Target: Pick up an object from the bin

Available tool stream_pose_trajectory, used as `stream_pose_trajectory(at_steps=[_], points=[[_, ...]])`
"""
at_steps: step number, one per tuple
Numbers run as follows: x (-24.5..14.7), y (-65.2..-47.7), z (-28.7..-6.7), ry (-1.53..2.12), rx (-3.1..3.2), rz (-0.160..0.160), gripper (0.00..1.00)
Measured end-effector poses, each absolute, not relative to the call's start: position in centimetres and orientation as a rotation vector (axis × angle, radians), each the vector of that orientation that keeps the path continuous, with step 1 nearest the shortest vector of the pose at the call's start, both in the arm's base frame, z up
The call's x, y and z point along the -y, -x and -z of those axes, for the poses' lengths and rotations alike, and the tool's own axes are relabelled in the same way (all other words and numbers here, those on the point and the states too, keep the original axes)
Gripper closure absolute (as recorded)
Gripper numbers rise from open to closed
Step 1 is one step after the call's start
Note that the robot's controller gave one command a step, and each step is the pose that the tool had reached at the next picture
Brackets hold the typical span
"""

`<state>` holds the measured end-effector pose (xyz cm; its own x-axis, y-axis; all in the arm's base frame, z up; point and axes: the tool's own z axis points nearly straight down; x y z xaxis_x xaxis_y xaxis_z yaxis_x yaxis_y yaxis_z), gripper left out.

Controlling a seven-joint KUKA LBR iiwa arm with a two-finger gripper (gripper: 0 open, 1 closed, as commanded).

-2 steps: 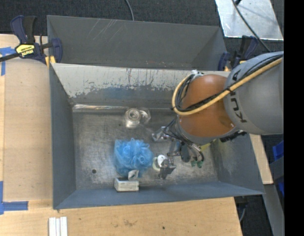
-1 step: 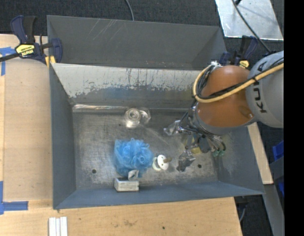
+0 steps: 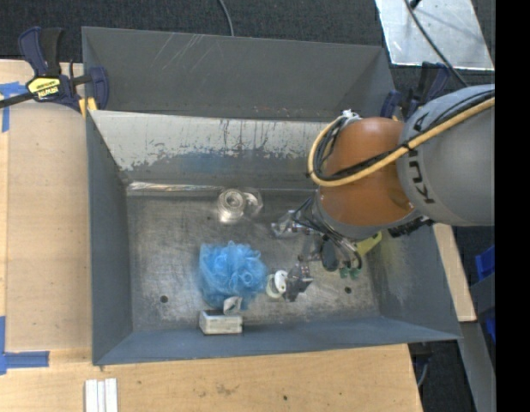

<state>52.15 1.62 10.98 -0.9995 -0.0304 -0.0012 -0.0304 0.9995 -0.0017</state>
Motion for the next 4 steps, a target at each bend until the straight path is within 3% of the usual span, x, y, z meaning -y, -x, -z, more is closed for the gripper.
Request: stream_pose_trajectory(at_steps=[1,2,4], points=[[-5.8,-52.9,-8.4,-0.058,-3.142,0.0,0.0],[-12.6,-51.5,-7.5,0.151,-3.126,-0.004,1.0],[-12.5,-51.5,-7.8,0.152,-3.127,-0.003,1.0]])
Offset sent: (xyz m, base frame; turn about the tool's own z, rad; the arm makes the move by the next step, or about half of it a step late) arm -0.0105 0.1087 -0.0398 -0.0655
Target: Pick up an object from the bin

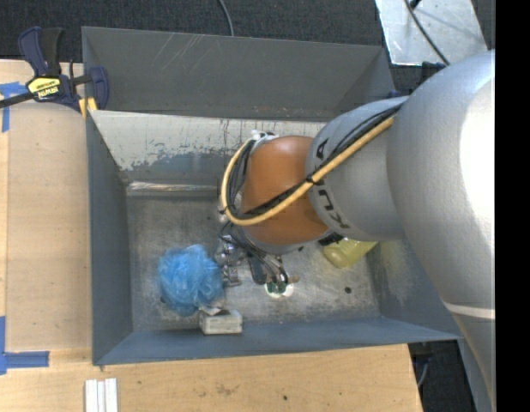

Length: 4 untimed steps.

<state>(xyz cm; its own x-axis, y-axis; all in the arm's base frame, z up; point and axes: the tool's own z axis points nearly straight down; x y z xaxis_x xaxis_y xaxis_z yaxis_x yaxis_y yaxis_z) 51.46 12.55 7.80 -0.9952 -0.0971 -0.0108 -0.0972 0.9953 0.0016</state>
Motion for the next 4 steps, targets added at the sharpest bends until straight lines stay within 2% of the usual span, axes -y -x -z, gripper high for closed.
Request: stream_pose_trajectory(at_steps=[4], points=[[-12.5,-51.3,-13.7,0.155,-3.135,0.0,1.0]])
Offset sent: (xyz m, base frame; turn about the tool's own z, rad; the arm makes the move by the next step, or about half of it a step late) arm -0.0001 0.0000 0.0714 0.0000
